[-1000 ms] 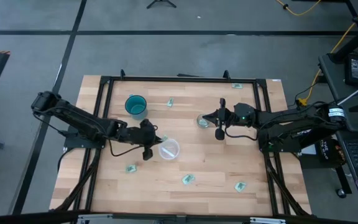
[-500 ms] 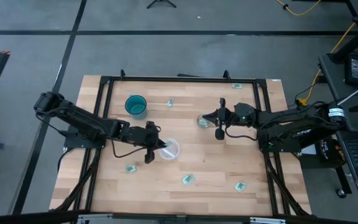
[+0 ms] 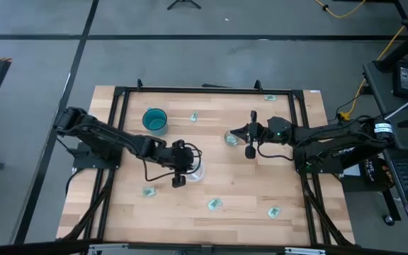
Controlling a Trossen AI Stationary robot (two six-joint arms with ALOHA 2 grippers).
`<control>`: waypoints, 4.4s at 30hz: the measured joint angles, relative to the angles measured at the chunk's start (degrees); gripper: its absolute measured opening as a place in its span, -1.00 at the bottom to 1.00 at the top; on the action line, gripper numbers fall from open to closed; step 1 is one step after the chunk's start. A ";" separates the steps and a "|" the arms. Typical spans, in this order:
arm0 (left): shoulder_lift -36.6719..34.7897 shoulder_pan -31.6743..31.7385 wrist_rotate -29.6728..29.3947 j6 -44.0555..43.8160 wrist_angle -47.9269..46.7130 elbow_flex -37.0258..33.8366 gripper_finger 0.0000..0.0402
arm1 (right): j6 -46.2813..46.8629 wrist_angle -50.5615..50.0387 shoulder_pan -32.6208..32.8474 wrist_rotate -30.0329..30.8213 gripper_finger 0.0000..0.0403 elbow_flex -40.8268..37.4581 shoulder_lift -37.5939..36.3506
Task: Pick and place Stevia / Truvia into bins
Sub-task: Put the white stevia packet into the transparent plastic container
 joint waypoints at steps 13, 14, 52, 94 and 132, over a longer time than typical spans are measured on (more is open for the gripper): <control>6.86 3.09 2.88 -0.09 -0.12 0.46 -0.87 | 0.00 -0.04 0.00 0.00 -0.93 0.00 0.00; 7.48 3.19 3.38 -0.09 -0.07 0.46 -0.87 | 0.00 -0.04 -0.02 0.00 -0.93 0.00 0.00; 8.60 3.17 5.58 5.73 -0.17 1.88 -0.51 | -0.13 0.04 -0.02 0.00 -0.93 -0.02 -0.02; -3.10 -8.76 8.00 -2.27 -19.55 1.77 -0.67 | -1.49 -0.22 -0.01 0.00 -0.93 -0.04 -0.02; -3.10 -29.43 -4.78 -39.43 -33.31 1.72 -0.26 | -1.09 5.84 0.00 0.02 -0.93 -0.04 -0.02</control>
